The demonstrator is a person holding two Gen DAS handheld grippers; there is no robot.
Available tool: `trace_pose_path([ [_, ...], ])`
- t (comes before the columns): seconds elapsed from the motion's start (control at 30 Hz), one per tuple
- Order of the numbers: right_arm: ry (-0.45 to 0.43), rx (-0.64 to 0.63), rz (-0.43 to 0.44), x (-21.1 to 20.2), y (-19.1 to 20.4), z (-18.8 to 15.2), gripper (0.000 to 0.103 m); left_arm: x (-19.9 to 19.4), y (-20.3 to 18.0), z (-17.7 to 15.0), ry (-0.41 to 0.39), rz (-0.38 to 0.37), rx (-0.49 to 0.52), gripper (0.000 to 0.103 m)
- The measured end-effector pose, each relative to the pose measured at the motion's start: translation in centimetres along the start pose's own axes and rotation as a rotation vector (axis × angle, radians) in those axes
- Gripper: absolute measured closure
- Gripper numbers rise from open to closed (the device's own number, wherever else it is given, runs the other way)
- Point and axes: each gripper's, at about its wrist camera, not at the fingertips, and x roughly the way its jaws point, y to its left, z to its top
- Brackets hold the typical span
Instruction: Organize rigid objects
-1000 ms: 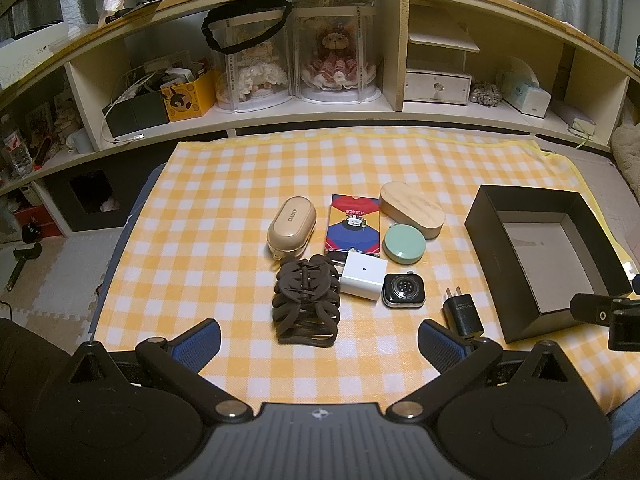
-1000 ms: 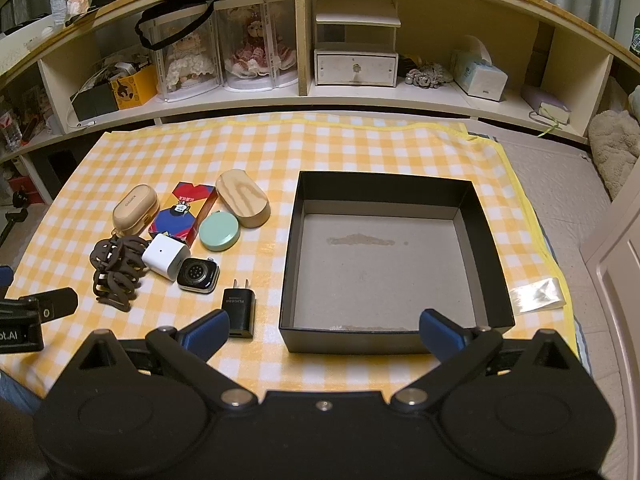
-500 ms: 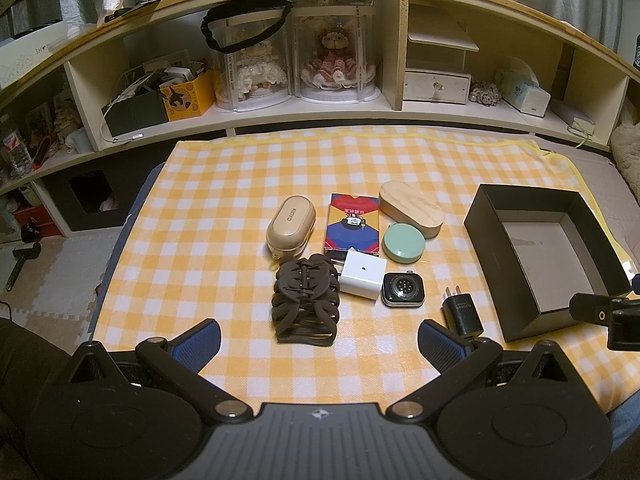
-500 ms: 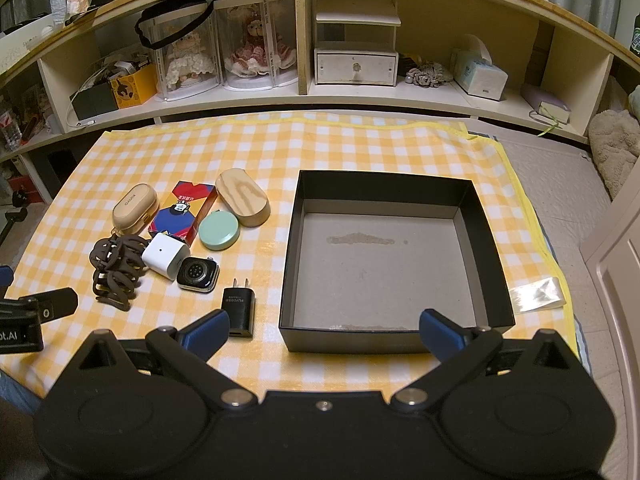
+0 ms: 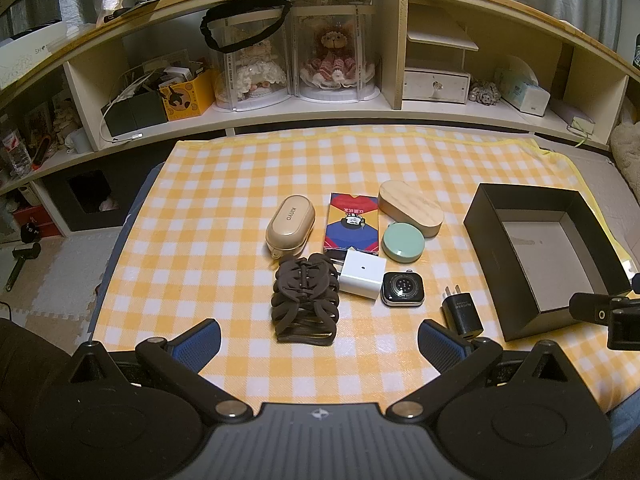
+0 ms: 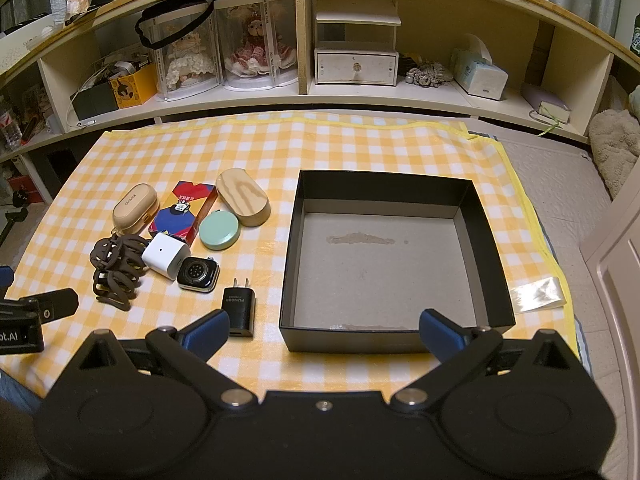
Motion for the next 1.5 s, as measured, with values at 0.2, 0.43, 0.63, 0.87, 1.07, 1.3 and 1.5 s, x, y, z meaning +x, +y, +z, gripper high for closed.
trace_pose_path([
  [0.2,0.000,-0.001,0.000,0.0,0.0,0.0,0.001,0.0,0.0,0.0,0.000,0.000,0.000,0.000],
  [0.43,0.001,0.000,0.000,0.0,0.0,0.0,0.001,0.0,0.0,0.0,0.000,0.001,0.000,0.000],
  [0.63,0.002,0.000,0.000,0.1,0.0,0.0,0.001,0.0,0.0,0.0,0.001,0.000,0.000,0.000],
  [0.87,0.002,0.000,0.000,0.1,0.0,0.0,0.001,0.0,0.0,0.0,0.000,0.001,0.001,0.000],
  [1.07,0.002,0.000,0.000,0.1,0.0,0.0,0.001,0.0,0.0,0.0,0.001,0.002,0.001,0.000],
  [1.3,-0.001,0.008,0.000,0.1,-0.6,0.0,0.001,0.4,-0.5,-0.3,-0.007,0.007,-0.001,0.000],
  [1.5,-0.001,0.051,0.002,0.2,-0.9,0.2,0.000,0.9,0.0,0.1,-0.031,0.011,-0.031,0.000],
])
